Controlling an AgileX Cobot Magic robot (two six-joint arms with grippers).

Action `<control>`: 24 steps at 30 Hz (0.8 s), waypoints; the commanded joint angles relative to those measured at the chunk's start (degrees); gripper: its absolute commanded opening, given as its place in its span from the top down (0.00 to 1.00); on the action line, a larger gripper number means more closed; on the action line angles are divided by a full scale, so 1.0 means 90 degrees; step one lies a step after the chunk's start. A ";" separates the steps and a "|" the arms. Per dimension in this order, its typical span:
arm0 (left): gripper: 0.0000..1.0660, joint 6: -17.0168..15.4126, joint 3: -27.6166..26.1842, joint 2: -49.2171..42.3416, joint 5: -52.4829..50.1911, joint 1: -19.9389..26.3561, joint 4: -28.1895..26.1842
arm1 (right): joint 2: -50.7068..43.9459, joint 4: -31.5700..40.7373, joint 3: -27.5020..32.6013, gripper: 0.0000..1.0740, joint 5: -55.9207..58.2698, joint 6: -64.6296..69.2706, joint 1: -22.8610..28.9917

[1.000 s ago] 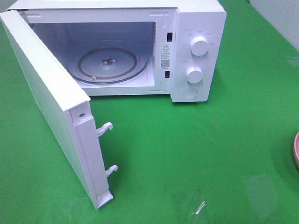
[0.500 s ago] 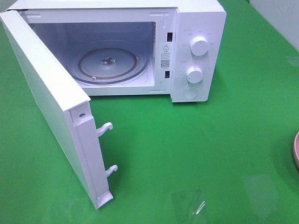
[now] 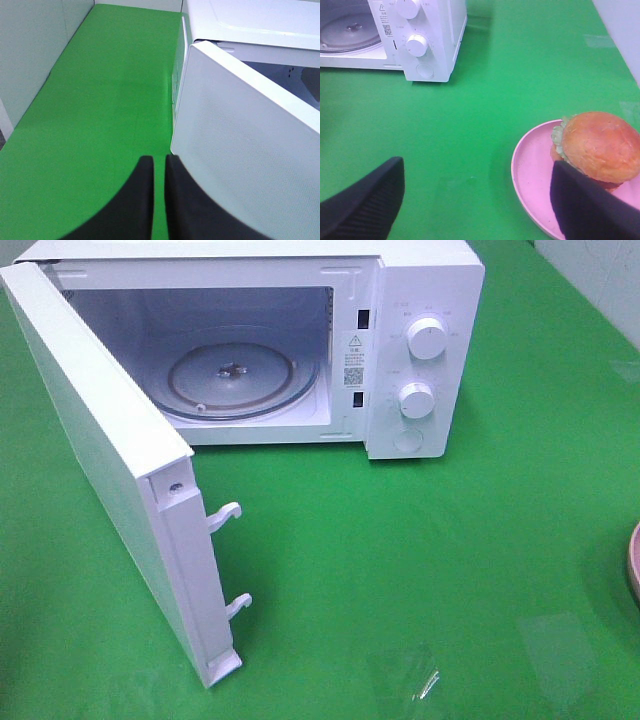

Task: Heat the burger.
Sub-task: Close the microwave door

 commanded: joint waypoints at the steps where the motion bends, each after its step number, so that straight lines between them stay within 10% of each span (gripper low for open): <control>1: 1.00 0.0025 -0.0032 0.0516 -0.0707 0.0000 -0.0038 | -0.0178 0.0025 0.0013 0.29 -0.0045 -0.0076 -0.0025; 24: 1.00 -0.0401 0.1687 0.3616 -0.7264 0.0000 0.0280 | -0.0178 0.0025 0.0013 0.29 -0.0045 -0.0076 -0.0025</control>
